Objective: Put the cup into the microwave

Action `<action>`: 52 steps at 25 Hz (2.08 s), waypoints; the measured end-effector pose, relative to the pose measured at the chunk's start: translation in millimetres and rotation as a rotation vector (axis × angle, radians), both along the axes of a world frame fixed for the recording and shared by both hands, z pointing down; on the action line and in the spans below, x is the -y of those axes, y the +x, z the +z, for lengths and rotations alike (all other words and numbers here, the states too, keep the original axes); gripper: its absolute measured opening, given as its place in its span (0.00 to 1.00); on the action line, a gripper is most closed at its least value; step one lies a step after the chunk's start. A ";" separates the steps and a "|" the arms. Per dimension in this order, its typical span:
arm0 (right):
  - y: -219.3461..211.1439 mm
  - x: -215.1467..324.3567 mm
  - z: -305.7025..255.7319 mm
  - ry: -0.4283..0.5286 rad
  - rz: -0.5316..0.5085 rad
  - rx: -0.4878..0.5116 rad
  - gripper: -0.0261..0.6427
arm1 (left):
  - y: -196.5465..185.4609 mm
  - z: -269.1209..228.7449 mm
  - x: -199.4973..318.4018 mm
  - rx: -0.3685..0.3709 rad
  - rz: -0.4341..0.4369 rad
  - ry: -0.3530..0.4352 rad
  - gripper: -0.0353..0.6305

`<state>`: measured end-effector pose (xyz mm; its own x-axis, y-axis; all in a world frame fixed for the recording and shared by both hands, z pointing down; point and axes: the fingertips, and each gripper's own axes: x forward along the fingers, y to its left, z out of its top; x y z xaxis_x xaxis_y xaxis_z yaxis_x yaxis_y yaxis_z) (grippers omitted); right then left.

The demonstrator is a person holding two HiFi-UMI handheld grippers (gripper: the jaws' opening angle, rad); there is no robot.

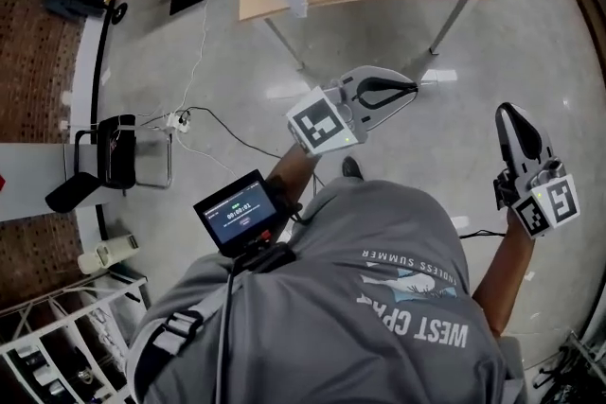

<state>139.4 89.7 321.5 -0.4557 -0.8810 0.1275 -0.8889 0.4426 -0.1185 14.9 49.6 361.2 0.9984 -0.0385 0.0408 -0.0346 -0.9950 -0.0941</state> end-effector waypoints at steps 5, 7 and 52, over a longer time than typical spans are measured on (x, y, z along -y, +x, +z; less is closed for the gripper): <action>-12.4 12.2 2.9 0.020 0.005 -0.026 0.07 | -11.3 15.0 1.1 -0.010 0.014 0.031 0.09; -33.9 32.2 -4.2 0.020 -0.007 -0.044 0.07 | -32.0 8.8 17.6 -0.019 0.010 0.039 0.09; 80.9 493.5 123.9 -0.179 -0.136 -0.102 0.07 | -10.8 66.2 326.8 0.077 -0.396 -0.172 0.09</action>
